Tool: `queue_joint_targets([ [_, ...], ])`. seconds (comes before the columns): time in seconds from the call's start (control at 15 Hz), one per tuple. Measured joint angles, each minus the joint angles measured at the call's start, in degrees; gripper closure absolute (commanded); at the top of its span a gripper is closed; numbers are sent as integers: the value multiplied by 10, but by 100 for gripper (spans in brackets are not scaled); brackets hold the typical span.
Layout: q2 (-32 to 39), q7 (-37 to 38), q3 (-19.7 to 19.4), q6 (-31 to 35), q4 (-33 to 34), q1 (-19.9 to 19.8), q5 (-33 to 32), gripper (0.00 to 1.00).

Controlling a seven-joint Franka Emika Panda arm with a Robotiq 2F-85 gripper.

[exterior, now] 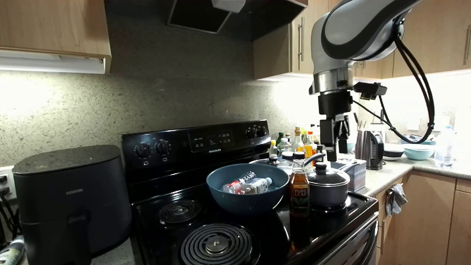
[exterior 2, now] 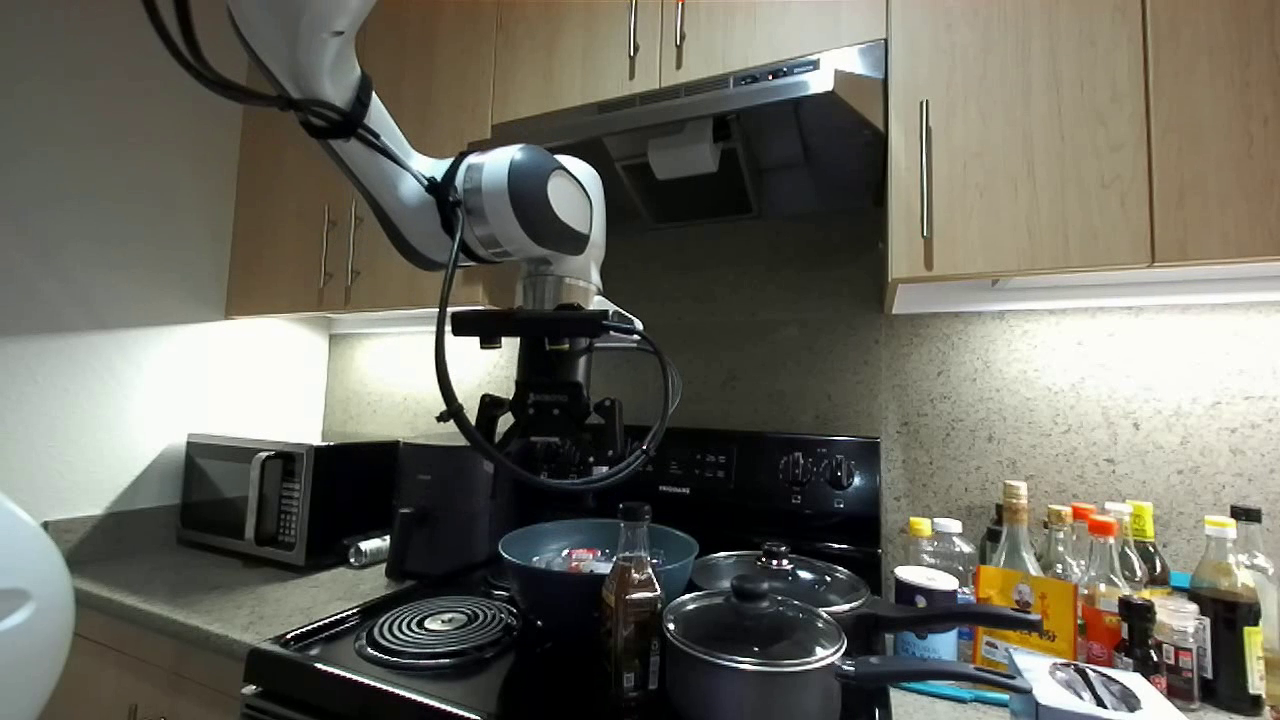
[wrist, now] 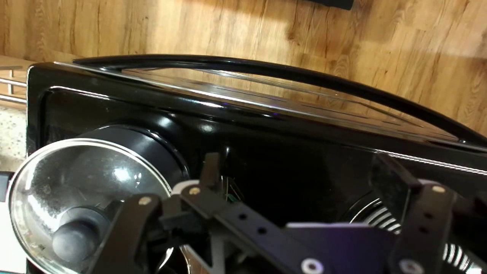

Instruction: Put the plastic bottle inside the bowl

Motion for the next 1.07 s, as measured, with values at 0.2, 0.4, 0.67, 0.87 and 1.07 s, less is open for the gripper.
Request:
queue_joint_targets([
  [0.2,0,0,0,0,0,0,0,0],
  [0.4,5,0,0,0,9,0,2,0],
  [0.67,61,0,0,-1,83,2,24,0],
  [0.87,119,4,0,-1,154,2,33,0],
  [1.07,173,33,0,-1,209,0,33,0],
])
